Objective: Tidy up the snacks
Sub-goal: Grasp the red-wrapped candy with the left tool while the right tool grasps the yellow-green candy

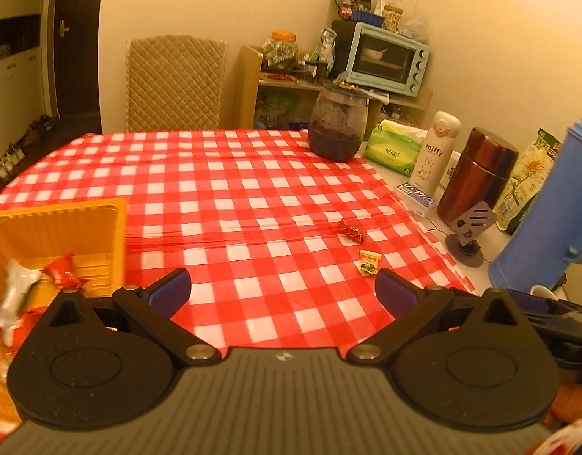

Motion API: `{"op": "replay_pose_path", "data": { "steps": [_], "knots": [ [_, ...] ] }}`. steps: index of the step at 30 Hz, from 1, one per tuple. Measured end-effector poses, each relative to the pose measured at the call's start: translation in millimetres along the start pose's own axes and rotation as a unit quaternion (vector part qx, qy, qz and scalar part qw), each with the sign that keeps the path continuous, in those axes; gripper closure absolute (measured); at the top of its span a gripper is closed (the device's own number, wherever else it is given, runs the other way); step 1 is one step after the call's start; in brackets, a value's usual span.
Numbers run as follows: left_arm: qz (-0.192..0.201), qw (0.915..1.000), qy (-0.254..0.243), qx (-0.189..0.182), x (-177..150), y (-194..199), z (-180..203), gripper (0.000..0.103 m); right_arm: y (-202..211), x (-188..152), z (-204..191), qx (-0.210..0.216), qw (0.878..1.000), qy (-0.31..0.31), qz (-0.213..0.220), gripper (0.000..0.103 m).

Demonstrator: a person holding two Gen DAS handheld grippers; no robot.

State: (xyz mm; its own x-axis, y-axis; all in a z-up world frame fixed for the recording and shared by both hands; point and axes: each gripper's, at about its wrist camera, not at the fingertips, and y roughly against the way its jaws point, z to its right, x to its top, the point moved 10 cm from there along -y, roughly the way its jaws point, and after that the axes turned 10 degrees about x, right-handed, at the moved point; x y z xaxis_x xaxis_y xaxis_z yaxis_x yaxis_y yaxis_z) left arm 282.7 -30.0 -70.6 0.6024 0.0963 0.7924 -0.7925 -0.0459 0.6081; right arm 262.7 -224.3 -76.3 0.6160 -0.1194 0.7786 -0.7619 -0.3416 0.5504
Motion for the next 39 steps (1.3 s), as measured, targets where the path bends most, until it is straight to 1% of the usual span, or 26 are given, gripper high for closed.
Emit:
{"op": "replay_pose_path", "data": {
  "steps": [2,4,6,10,12,18,24,28,31,35,37,38,39],
  "knots": [
    [-0.006,1.0000,-0.001,0.006,2.1,-15.2,2.5,0.001,-18.5,0.9,6.3,-0.002,1.000,0.005,-0.009,0.013],
    [-0.015,0.9998,-0.004,0.009,3.8,-31.3,4.7,0.001,-34.3,2.5,10.6,0.002,1.000,0.007,-0.014,0.016],
    [-0.021,0.9997,-0.008,0.010,6.7,-47.1,6.6,0.001,-49.5,3.8,14.0,0.007,1.000,0.008,-0.022,0.024],
    [-0.023,0.9996,-0.002,0.017,15.3,-74.8,5.6,0.001,-73.2,8.4,15.6,0.020,0.999,0.004,-0.030,0.031],
    [-0.026,0.9995,0.002,0.015,18.1,-87.1,6.9,0.001,-84.9,11.1,15.0,0.028,0.999,0.004,-0.032,0.038],
    [-0.020,0.9996,0.005,0.019,27.2,-112.7,10.7,0.001,-119.1,13.3,17.0,0.037,0.998,-0.004,-0.046,0.049],
    [-0.021,0.9996,0.006,0.020,31.8,-130.3,9.8,0.001,-149.7,9.8,16.6,0.035,0.997,0.010,-0.068,0.060],
    [-0.025,0.9995,0.007,0.019,30.6,-138.0,8.9,0.001,-163.5,5.7,17.4,0.026,0.996,0.014,-0.084,0.063],
    [-0.028,0.9995,0.004,0.016,28.8,-142.1,11.5,0.001,-168.1,2.3,17.1,0.018,0.995,0.029,-0.097,0.069],
    [-0.033,0.9994,-0.002,0.012,24.6,-146.7,18.1,0.001,-170.9,1.0,20.8,0.012,0.994,0.044,-0.101,0.077],
    [-0.035,0.9993,-0.006,0.010,22.2,-148.9,21.6,0.001,-170.7,2.1,24.6,0.012,0.994,0.043,-0.101,0.079],
    [-0.037,0.9992,-0.008,0.009,20.9,-150.2,23.7,0.001,-169.2,4.1,27.1,0.009,0.994,0.041,-0.098,0.082],
    [-0.039,0.9992,-0.010,0.008,19.8,-151.9,25.9,0.001,-166.3,7.4,29.7,0.005,0.995,0.038,-0.092,0.082]
  ]
}}
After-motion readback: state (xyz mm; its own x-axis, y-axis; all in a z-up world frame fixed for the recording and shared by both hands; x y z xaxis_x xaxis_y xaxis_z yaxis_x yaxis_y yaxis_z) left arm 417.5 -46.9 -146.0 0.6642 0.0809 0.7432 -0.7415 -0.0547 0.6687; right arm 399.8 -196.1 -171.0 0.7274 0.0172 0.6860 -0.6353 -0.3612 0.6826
